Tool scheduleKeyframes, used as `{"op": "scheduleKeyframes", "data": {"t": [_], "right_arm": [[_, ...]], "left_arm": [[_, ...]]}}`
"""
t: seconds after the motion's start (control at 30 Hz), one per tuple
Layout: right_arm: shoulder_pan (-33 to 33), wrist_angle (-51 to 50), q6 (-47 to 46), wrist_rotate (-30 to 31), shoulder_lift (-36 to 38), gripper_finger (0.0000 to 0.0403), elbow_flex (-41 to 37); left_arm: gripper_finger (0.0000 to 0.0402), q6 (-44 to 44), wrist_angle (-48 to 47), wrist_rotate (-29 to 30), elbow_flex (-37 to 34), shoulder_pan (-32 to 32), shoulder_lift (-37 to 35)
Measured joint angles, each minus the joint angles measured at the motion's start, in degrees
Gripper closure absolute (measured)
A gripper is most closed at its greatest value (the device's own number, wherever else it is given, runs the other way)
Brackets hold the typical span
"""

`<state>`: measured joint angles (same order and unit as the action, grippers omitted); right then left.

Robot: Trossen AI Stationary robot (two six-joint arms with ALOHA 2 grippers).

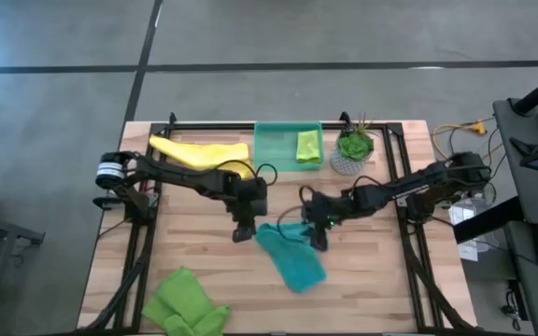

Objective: Fold microfiber towels
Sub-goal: Fold the blue microfiber cloth

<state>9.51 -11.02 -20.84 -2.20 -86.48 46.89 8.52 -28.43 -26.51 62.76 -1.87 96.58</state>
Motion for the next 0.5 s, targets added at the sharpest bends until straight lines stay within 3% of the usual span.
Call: {"op": "scheduleKeyframes", "data": {"t": [0.23, 0.5], "right_arm": [[5.49, -1.11, 5.2, 1.09, -0.45, 0.0219, -3.19], [8.14, -2.01, 7.85, 5.26, -0.39, 0.0209, -6.21]], "left_arm": [[0.0401, 1.39, 3.72, 0.27, -4.87, 0.0, 1.74], [0.0401, 1.64, 4.73, 0.29, -5.43, 0.0, 1.76]]}}
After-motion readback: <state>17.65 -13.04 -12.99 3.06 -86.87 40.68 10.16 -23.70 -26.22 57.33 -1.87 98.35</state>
